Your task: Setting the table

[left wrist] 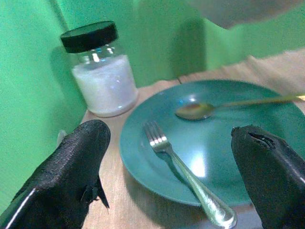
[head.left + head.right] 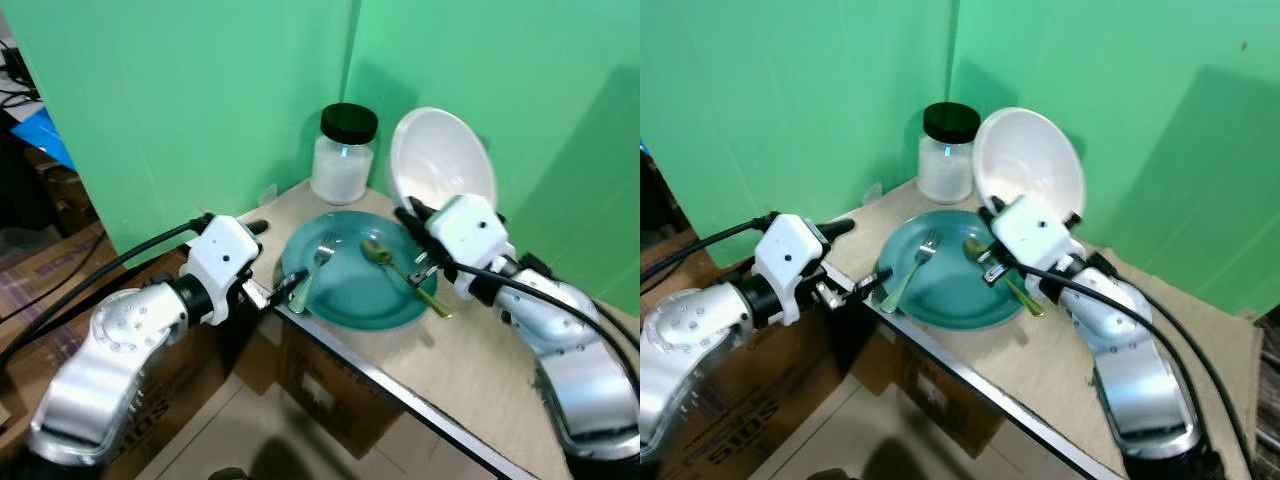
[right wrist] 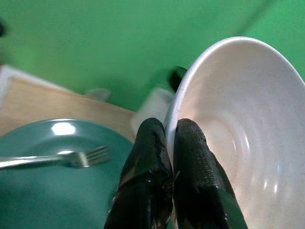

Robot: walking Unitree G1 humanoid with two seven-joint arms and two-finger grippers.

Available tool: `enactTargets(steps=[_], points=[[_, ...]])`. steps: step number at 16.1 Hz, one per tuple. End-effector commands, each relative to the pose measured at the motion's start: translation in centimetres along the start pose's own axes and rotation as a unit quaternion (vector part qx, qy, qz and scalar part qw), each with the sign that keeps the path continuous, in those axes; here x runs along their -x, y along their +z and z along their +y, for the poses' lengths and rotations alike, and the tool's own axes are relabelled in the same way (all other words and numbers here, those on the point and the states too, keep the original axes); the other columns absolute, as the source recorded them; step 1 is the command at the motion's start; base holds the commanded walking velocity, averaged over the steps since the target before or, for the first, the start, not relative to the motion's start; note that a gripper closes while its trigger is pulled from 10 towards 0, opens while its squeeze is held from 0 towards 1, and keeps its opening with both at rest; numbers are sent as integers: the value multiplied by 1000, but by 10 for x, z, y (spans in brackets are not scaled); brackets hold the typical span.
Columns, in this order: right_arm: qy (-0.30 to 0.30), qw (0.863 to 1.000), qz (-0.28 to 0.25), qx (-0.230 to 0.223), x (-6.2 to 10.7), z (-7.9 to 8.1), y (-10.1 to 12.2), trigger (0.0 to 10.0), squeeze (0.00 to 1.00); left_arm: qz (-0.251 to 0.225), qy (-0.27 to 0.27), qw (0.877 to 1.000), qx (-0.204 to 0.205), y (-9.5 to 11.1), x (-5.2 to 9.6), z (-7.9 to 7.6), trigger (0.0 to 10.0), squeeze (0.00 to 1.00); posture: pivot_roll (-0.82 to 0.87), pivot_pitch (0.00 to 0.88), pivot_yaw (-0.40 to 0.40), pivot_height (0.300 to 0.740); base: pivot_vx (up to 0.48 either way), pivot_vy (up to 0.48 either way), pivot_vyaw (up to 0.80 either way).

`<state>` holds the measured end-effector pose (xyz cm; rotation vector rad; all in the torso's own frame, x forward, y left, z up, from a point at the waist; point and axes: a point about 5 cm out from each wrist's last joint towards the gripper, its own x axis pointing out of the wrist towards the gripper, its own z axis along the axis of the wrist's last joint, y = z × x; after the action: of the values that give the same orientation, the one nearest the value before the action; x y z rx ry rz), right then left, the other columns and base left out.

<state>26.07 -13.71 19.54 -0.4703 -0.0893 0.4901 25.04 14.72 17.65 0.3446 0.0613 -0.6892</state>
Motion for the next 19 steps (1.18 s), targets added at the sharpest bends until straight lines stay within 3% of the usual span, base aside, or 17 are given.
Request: enactTargets(steps=[1, 3, 5, 8, 14, 19], points=[[-39, 999, -14, 0, 5, -9, 6, 10000, 0, -6, 20, 1000, -7, 5, 0, -1, 10000, 0, 101, 0, -107, 740, 0, 0, -781], [-90, 995, -13, -48, 6, -12, -1, 10000, 0, -23, 90, 996, 13, 12, -11, 8, 10000, 0, 86, 0, -81, 740, 0, 0, -788], [-102, 994, 6, -35, 7, -11, -7, 10000, 0, -40, 109, 993, 22, 20, -17, 12, 10000, 0, 80, 0, -77, 740, 0, 0, -800], [-108, 993, 14, -47, 13, -6, -9, 10000, 0, -18, 145, 989, 34, 10, -15, 12, 10000, 0, 66, 0, -77, 740, 0, 0, -800], [-110, 991, 18, -76, 12, 4, -10, 10000, 0, -34, 176, 983, 33, 17, -12, 18, 10000, 0, 75, 0, -94, 740, 0, 0, -800], [-129, 987, 15, -95, 10, -2, -8, 10000, 0, -60, 182, 981, 14, 37, -12, 30, 10000, 0, 70, 0, -86, 740, 0, 0, -800]])
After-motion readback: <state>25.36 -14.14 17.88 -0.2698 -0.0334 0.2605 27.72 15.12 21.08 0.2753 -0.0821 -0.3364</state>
